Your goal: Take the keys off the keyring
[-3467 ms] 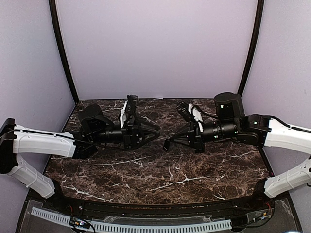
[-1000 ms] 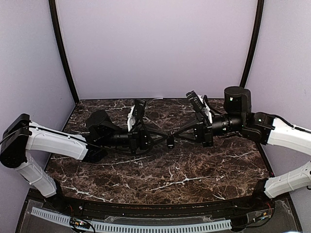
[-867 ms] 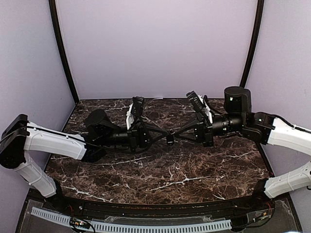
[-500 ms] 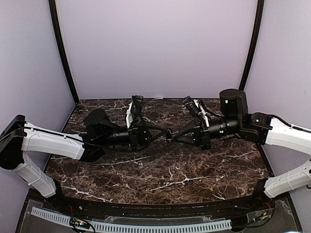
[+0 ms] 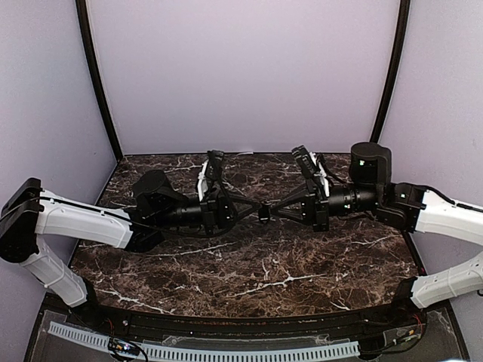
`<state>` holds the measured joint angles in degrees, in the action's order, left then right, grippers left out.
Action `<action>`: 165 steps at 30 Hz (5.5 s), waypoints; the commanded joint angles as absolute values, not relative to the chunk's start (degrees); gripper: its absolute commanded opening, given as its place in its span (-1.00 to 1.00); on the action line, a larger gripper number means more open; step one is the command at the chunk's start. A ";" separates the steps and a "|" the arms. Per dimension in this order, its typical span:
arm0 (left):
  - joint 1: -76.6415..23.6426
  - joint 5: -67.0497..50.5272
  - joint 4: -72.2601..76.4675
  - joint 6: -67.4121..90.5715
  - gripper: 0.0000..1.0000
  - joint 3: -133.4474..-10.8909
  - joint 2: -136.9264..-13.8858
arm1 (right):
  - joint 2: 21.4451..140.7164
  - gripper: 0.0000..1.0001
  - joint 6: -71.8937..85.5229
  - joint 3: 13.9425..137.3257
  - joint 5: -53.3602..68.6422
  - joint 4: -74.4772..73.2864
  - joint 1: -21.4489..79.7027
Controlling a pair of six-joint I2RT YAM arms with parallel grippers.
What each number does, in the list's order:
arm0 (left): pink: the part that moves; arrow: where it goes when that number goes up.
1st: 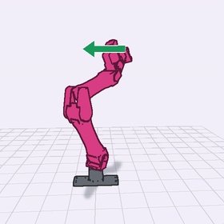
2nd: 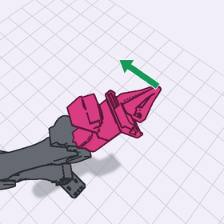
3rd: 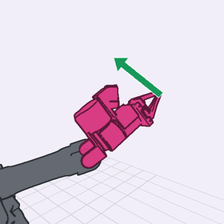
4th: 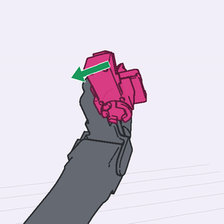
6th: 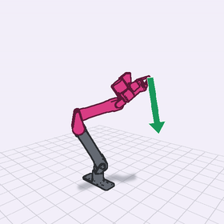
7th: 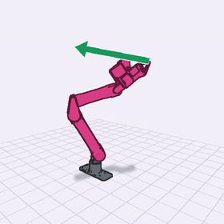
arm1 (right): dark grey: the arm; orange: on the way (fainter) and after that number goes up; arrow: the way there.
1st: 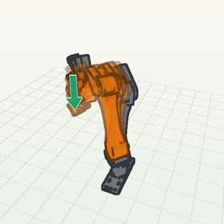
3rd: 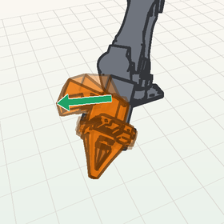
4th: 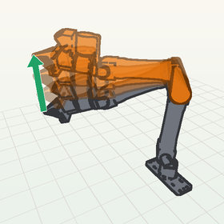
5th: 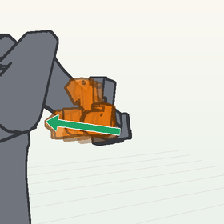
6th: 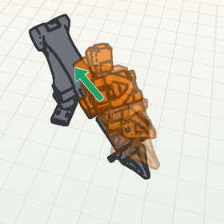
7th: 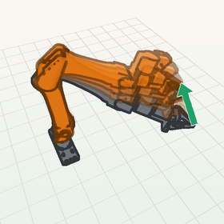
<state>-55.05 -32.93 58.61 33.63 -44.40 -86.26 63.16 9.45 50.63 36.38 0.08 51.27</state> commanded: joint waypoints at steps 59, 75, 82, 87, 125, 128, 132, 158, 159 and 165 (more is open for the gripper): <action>-60.91 -23.81 46.94 9.62 -0.13 -49.11 -85.10 | 63.17 -1.00 13.83 49.48 43.08 8.53 51.14; -60.92 -24.71 44.72 7.74 0.45 -44.16 -75.78 | 62.97 -1.00 21.03 49.26 45.57 13.10 48.72; -61.60 -20.58 40.61 7.13 -0.14 -46.37 -74.47 | 64.65 -1.00 22.76 49.00 41.98 15.02 48.75; -61.70 -18.46 38.89 5.02 -0.29 -48.38 -76.76 | 65.38 -1.00 23.24 49.05 42.35 15.56 48.78; -61.70 -22.09 42.32 5.77 -1.00 -48.25 -78.75 | 66.10 -1.00 21.80 48.51 43.08 13.21 48.65; -61.70 -20.14 40.60 6.66 -1.00 -47.61 -77.51 | 65.91 -1.00 20.66 48.98 42.34 11.04 48.54; -61.65 -19.10 35.84 8.69 -1.00 -48.28 -75.93 | 66.68 -1.00 19.51 49.35 42.38 8.40 48.09; -56.69 -28.49 15.13 23.73 -1.00 -56.13 -78.12 | 71.37 -1.00 11.41 51.13 45.63 -0.92 46.65; -56.69 -28.95 13.72 23.47 -1.00 -56.97 -78.74 | 71.48 -1.00 10.72 51.68 45.47 -1.80 46.67; -56.69 -30.99 10.48 21.53 -1.00 -59.05 -79.92 | 71.89 -1.00 6.82 54.42 43.90 -6.88 46.66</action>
<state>-56.77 -27.94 13.30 22.68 -57.39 -79.77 71.46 10.39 51.77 44.77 -4.43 46.94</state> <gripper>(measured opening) 0.013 0.014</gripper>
